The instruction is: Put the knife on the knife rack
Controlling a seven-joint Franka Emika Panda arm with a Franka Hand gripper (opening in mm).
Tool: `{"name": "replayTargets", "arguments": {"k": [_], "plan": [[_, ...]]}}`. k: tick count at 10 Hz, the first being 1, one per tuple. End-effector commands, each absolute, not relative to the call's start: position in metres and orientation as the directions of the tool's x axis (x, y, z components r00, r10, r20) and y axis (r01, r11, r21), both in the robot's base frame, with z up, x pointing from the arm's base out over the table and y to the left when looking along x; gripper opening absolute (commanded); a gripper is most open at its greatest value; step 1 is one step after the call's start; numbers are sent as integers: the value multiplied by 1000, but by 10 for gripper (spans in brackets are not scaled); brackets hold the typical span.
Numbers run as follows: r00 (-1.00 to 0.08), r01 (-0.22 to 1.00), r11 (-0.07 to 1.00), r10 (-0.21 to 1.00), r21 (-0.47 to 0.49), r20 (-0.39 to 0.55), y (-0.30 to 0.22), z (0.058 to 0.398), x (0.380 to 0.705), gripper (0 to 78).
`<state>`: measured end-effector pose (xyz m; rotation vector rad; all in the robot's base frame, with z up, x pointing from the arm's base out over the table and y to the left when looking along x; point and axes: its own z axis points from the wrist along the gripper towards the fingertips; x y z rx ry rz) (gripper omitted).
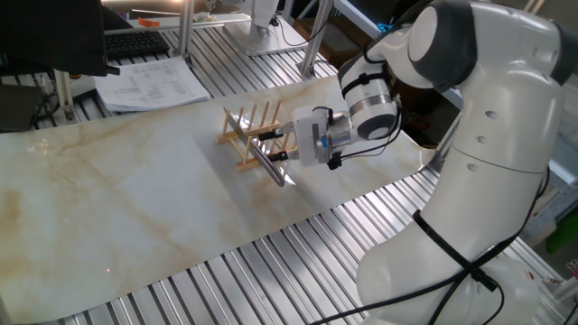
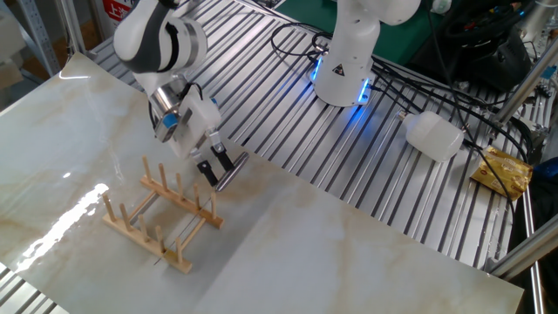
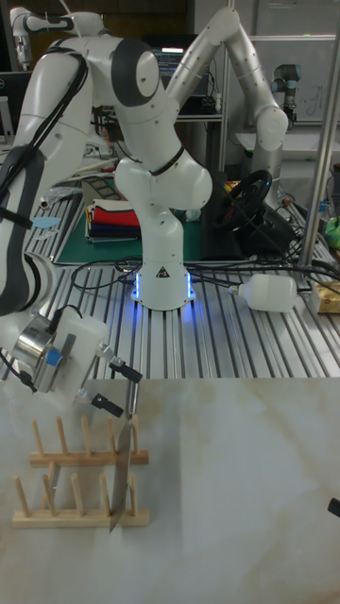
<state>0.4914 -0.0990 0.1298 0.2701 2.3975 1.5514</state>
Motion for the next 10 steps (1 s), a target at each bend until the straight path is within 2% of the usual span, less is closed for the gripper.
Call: {"name": "replayTargets", "arguments": {"k": [1, 5, 10], "plan": [[-947, 14, 424, 295, 905, -123, -104, 133, 490, 775], [-949, 13, 430, 289, 903, -124, -109, 134, 493, 775], [-967, 33, 464, 238, 885, -89, -128, 167, 510, 775]]}}
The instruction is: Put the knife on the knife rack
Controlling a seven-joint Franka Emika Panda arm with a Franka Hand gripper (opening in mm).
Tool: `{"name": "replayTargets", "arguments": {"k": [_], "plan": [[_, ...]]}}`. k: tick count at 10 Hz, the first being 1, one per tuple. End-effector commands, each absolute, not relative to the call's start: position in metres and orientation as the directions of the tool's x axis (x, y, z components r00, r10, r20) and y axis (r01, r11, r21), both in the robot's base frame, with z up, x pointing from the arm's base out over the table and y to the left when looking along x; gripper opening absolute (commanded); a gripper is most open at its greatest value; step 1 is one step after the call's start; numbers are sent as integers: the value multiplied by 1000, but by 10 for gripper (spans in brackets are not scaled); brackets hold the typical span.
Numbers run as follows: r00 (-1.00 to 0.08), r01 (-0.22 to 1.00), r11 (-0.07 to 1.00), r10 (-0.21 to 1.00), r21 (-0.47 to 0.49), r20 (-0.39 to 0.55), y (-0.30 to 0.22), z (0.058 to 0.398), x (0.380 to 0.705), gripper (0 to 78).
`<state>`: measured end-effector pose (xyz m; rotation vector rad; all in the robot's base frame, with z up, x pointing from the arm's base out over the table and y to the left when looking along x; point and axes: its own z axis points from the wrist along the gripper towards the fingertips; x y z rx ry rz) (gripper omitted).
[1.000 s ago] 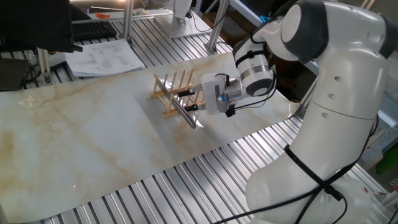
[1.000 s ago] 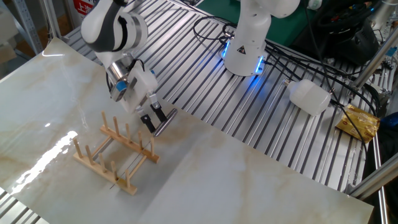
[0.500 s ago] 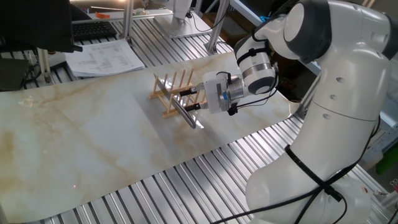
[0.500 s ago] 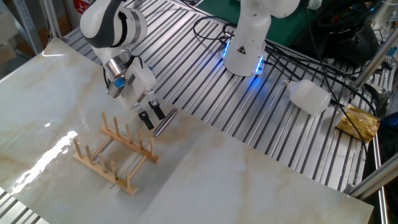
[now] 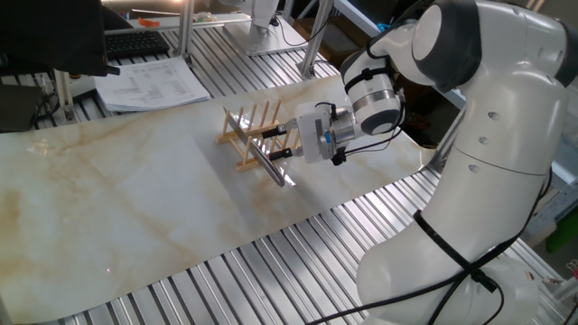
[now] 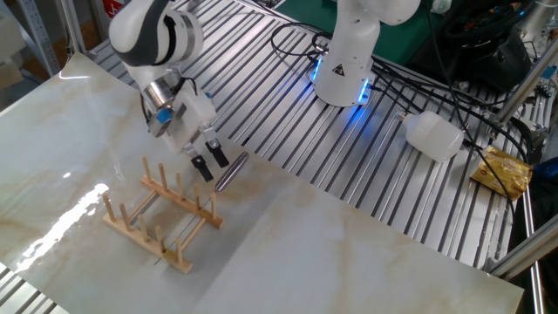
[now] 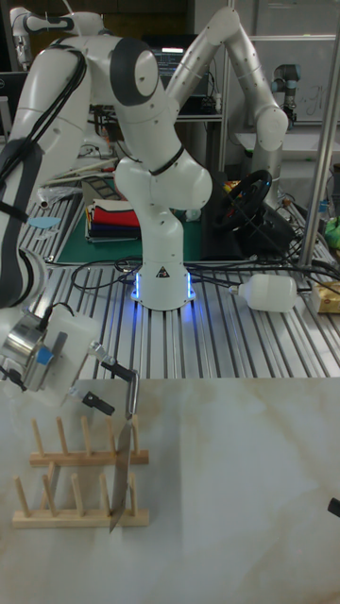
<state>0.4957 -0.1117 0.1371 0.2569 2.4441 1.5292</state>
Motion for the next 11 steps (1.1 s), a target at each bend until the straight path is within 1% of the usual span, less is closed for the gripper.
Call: {"name": "replayTargets", "arguments": {"k": [1, 3, 4, 5, 6, 8, 11], "plan": [[-968, 37, 472, 235, 881, -85, -130, 171, 510, 775], [-970, 38, 478, 230, 877, -83, -130, 173, 510, 775], [-974, 36, 505, 209, 862, -82, -133, 180, 511, 775], [-975, 37, 508, 205, 860, -79, -134, 182, 511, 775], [-982, 41, 546, 176, 837, -67, -140, 196, 513, 775], [-985, 52, 567, 163, 822, -51, -140, 208, 520, 775], [-984, 79, 617, 172, 783, -36, -115, 224, 528, 775]]}}
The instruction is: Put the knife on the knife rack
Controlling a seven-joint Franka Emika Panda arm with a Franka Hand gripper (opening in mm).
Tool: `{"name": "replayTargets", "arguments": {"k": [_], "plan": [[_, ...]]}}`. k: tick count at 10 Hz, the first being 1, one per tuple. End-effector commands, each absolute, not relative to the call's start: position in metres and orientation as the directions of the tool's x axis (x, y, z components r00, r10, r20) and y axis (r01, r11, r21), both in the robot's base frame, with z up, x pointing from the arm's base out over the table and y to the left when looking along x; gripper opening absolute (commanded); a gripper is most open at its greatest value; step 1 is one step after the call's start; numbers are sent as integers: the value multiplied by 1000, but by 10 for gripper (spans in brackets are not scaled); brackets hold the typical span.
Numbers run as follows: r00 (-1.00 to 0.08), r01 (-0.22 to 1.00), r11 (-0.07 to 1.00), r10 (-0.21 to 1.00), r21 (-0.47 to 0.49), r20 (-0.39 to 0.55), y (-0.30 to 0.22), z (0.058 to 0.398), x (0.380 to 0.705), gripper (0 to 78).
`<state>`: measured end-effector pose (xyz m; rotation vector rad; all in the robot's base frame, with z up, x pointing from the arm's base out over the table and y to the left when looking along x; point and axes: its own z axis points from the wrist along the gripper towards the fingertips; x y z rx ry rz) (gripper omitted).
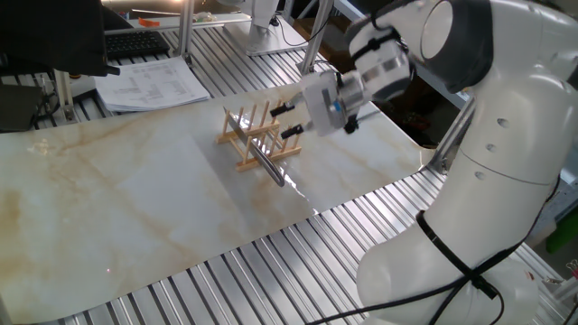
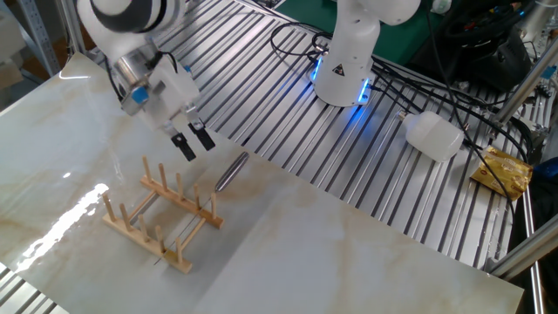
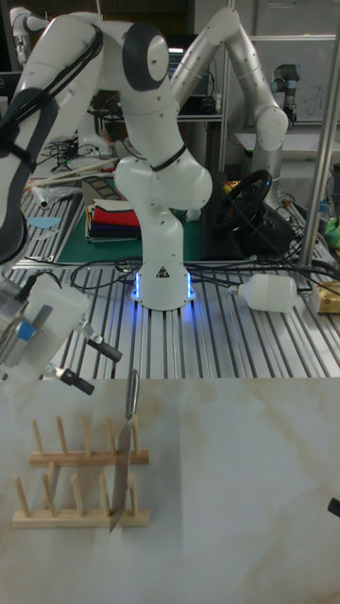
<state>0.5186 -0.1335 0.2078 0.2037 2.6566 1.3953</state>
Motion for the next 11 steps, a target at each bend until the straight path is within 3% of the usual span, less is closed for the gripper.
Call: {"name": "replayTargets", "arguments": {"k": [1, 3, 8, 11], "plan": [[-984, 96, 638, 177, 764, -25, -105, 231, 530, 775], [-983, 119, 654, 181, 747, -2, -93, 239, 531, 775], [-975, 202, 777, 216, 596, 49, -50, 275, 523, 775], [-972, 231, 865, 222, 446, 73, -28, 306, 515, 775]]}}
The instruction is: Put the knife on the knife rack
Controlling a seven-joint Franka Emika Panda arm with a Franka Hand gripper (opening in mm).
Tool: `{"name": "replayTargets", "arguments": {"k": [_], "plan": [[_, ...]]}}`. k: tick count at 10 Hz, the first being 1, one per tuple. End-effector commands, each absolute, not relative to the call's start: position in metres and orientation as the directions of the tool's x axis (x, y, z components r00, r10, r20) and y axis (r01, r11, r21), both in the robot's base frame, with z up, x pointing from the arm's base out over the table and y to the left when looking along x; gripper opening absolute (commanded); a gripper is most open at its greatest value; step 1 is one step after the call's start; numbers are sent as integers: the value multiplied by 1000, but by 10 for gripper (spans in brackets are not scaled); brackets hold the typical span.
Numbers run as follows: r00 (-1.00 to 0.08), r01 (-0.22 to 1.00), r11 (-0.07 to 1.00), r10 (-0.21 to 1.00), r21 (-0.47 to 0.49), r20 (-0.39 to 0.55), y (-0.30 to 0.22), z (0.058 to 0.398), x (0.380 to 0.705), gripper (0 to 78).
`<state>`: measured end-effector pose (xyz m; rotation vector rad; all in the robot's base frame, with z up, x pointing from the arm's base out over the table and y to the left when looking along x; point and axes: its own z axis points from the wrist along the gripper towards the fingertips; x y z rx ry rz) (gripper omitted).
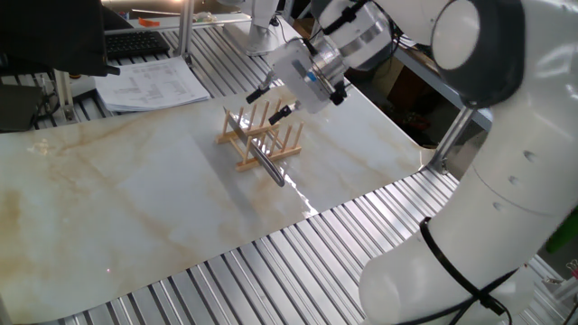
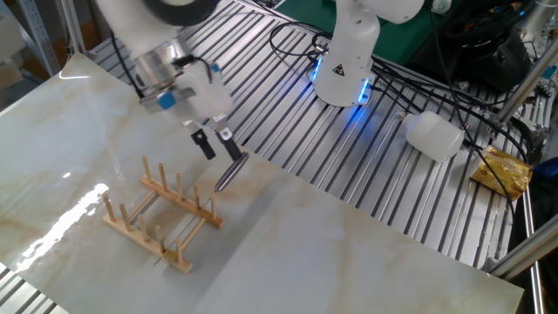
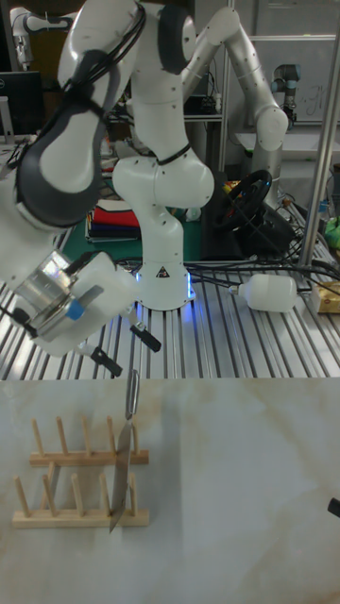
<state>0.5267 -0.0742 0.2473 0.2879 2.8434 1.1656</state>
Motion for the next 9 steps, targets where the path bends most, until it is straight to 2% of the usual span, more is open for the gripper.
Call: {"name": "replayTargets", "arguments": {"k": [1, 3, 4, 9], "plan": [[-972, 233, 886, 219, 402, 80, -22, 313, 513, 775], [-978, 209, 919, 188, 334, 95, -17, 317, 511, 775], [-982, 186, 947, 169, 263, 89, -13, 322, 509, 775], [-988, 139, 977, 126, 162, 88, -6, 340, 507, 775]]}}
